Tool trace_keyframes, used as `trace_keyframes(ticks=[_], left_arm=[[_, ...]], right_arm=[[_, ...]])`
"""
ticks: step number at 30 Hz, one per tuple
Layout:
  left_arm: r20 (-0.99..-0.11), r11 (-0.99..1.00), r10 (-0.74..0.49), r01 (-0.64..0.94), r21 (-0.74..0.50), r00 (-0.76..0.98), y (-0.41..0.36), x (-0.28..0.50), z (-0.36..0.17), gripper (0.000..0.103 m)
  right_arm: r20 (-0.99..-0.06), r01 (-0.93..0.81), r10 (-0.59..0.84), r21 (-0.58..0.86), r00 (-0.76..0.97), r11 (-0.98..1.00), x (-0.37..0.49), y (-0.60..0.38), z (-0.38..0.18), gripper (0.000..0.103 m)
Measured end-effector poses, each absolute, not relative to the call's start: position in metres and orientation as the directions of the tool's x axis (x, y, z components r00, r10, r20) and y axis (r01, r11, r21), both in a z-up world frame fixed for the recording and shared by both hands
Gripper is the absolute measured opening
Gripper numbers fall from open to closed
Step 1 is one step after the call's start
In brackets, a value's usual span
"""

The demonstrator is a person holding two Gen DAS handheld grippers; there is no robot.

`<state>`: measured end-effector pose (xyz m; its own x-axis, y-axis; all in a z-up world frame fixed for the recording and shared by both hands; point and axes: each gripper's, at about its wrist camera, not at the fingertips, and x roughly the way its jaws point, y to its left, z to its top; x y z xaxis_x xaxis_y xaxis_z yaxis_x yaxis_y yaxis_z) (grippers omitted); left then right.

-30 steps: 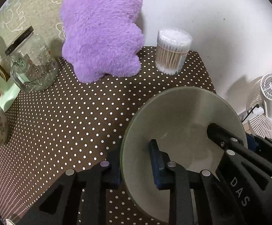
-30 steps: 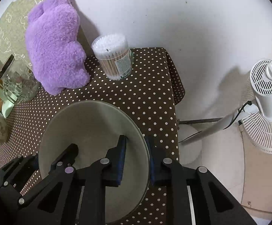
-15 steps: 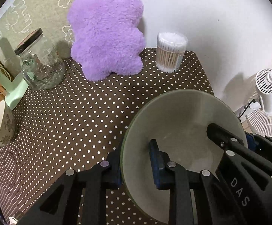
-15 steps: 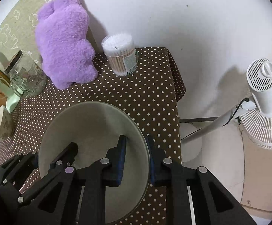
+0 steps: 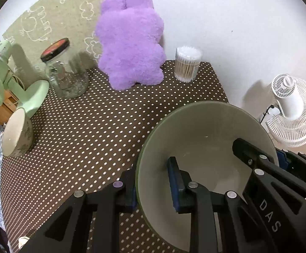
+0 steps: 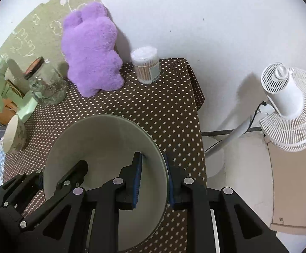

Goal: Organize plates and bowls
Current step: 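Lift and carry the second bowl with the right gripper toward the plates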

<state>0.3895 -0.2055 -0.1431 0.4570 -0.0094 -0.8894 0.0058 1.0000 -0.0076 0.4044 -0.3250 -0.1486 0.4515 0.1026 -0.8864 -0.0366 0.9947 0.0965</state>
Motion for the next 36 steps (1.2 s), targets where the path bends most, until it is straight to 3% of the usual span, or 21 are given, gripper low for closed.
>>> trace_keyframes(ticks=[18, 36], left_arm=[[-0.846, 0.998, -0.043, 0.066, -0.009, 0.531, -0.16, 0.285, -0.08, 0.022], [-0.834, 0.994, -0.071, 0.11, -0.012, 0.547, -0.121, 0.189, -0.075, 0.022]], right_arm=[[-0.849, 0.001, 0.066, 0.078, 0.525, 0.997, 0.299, -0.28, -0.082, 0.024], [-0.832, 0.026, 0.05, 0.077, 0.553, 0.997, 0.183, -0.233, -0.07, 0.024]])
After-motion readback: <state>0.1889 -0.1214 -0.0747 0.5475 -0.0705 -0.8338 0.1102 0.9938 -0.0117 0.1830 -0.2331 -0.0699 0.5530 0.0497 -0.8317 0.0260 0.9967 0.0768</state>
